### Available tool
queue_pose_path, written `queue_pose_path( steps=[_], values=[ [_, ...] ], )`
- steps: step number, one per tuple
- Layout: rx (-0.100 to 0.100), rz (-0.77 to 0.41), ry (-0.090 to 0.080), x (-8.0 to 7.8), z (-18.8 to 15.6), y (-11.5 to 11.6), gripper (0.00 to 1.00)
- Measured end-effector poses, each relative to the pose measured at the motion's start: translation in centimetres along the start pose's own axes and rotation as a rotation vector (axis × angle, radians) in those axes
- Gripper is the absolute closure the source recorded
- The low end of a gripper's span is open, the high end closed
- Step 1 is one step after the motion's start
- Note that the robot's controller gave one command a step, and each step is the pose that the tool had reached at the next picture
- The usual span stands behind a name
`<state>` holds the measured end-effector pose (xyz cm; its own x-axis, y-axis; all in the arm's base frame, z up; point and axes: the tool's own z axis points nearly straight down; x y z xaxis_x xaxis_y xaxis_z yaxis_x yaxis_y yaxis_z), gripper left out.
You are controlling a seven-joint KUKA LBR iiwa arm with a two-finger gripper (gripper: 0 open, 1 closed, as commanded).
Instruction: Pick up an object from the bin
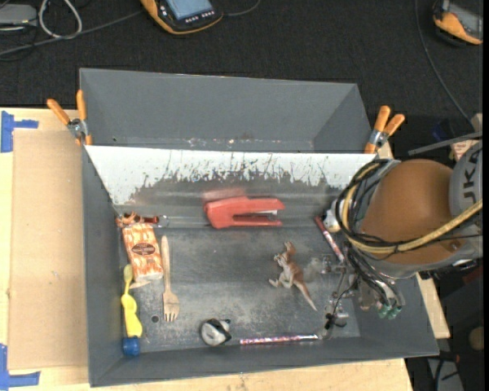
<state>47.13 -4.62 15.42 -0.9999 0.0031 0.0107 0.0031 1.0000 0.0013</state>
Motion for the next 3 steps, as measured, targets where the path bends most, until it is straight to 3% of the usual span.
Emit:
queue_pose_path(
  steps=[1, 2, 3],
  values=[
    [0.001, -0.003, -0.008, -0.2, -0.4, 0.0, 0.00],
    [0.000, 0.002, -0.009, -6.9, 1.4, 1.1, 0.00],
    [0.000, 0.004, -0.009, -12.1, 2.0, 1.4, 0.00]
  ],
)
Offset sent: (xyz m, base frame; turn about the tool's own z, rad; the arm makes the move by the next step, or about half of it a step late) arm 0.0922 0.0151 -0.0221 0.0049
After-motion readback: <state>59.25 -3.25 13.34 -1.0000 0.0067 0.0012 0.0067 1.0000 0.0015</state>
